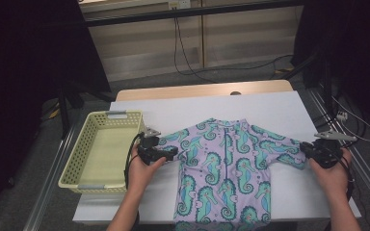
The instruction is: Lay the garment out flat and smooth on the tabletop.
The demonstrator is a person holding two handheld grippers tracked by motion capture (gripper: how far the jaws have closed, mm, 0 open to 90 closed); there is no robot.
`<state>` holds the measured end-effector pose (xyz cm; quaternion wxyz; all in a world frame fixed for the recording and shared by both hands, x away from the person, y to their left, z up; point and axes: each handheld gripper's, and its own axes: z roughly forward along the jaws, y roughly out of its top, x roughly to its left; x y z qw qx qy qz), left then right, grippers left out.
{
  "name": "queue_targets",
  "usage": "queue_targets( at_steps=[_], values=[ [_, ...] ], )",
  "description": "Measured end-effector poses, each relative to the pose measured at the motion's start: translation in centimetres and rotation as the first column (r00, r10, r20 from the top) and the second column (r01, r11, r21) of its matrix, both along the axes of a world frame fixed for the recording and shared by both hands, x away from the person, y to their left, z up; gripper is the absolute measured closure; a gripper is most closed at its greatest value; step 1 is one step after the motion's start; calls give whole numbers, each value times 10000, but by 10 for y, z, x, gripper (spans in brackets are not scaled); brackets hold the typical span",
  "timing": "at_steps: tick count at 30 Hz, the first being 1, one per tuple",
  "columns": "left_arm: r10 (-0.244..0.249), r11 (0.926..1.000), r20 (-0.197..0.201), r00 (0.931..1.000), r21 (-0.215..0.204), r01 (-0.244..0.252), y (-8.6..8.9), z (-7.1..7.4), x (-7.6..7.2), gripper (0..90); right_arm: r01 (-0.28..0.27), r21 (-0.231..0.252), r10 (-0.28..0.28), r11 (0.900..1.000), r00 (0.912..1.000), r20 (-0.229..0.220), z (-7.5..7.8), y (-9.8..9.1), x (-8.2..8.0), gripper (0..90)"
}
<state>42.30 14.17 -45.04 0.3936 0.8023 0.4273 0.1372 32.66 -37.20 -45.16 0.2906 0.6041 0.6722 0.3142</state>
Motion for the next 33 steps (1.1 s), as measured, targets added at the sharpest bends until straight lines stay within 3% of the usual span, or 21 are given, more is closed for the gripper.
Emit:
queue_targets(
  at_steps=[4,5,9,10,11,14,15,19,23,27,33],
  values=[
    [61,9999,20,10000,157,-61,1,-1,1,125,-616,-132,615,9980,9981,-75,0,12,3,632],
    [127,9999,-1,9999,10,-127,1,0,1,124,-741,-110,740,9972,9972,-102,0,15,3,594],
    [132,9997,-68,9999,205,-130,0,-1,2,117,-1253,317,1252,9916,9921,81,4,30,0,489],
    [132,9997,-68,9999,205,-130,0,-1,2,115,-1253,317,1252,9916,9921,81,4,30,0,489],
    [152,9992,-137,9998,360,-147,-1,-3,3,111,-1619,445,1611,9858,9867,214,6,39,-1,459],
    [246,9996,-267,9993,164,-241,-4,-4,3,103,-1996,545,1982,9784,9797,310,8,49,-3,424],
    [202,9992,-166,9997,350,-196,-3,-3,3,102,-2139,672,2121,9745,9767,329,9,51,-3,402],
    [181,9990,-6,9998,418,-180,-4,-1,5,102,-2389,904,2356,9668,9708,460,9,59,0,349],
    [103,9988,211,9997,486,-113,-7,0,15,100,-2622,983,2594,9600,9649,404,8,64,1,305],
    [-86,9984,375,9993,558,65,-10,-1,26,100,-2822,897,2773,9552,9587,629,11,67,1,283],
    [146,9971,384,9992,734,-174,-6,-4,40,116,-3169,817,3118,9449,9476,687,11,72,2,273]
  ],
)
